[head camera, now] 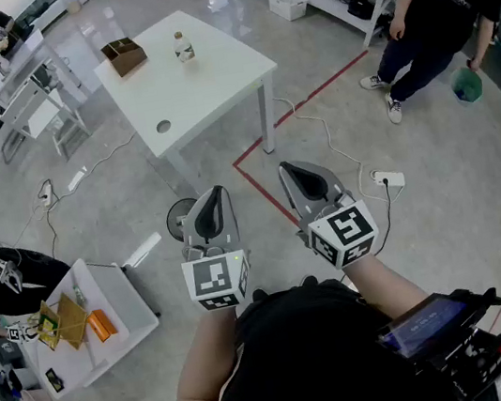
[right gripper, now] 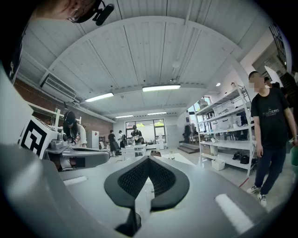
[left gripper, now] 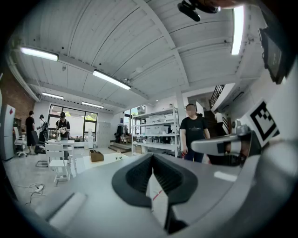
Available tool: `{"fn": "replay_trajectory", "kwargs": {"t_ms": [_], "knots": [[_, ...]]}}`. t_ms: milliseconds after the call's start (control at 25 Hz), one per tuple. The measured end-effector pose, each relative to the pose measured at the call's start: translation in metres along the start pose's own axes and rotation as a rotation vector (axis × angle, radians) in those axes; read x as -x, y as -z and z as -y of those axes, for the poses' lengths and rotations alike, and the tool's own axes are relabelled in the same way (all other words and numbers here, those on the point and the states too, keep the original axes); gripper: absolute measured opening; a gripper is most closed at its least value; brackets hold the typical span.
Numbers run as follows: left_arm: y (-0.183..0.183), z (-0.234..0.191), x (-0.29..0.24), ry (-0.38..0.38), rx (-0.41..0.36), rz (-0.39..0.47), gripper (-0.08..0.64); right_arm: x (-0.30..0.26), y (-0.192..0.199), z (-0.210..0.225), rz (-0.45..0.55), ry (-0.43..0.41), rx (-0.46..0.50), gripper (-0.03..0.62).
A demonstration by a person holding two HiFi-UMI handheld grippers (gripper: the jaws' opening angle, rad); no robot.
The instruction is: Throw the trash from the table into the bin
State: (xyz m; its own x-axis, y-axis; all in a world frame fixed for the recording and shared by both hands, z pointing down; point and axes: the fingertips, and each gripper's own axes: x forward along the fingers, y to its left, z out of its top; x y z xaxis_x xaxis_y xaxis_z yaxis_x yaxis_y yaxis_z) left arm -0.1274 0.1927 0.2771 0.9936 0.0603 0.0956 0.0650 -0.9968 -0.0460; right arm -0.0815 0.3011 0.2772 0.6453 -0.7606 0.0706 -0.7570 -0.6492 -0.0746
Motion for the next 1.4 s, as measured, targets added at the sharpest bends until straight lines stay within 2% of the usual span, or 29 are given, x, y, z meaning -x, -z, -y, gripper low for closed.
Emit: {"fn": "replay_trajectory", "kwargs": {"t_ms": [480, 920, 1400], "knots": [[0.0, 0.001, 0.001, 0.001, 0.0, 0.002, 0.009, 0.0, 0.003, -0.003, -0.008, -0.009, 0.009, -0.002], [0.006, 0.002, 0.003, 0.003, 0.008, -0.013, 0.009, 0.003, 0.009, -0.002, -0.005, -0.012, -0.029, -0.002], [0.009, 0.051, -0.05, 0.01, -0.01, -0.043, 0.009, 0.008, 0.022, 0.061, -0.018, -0.042, -0.071, -0.002]]}}
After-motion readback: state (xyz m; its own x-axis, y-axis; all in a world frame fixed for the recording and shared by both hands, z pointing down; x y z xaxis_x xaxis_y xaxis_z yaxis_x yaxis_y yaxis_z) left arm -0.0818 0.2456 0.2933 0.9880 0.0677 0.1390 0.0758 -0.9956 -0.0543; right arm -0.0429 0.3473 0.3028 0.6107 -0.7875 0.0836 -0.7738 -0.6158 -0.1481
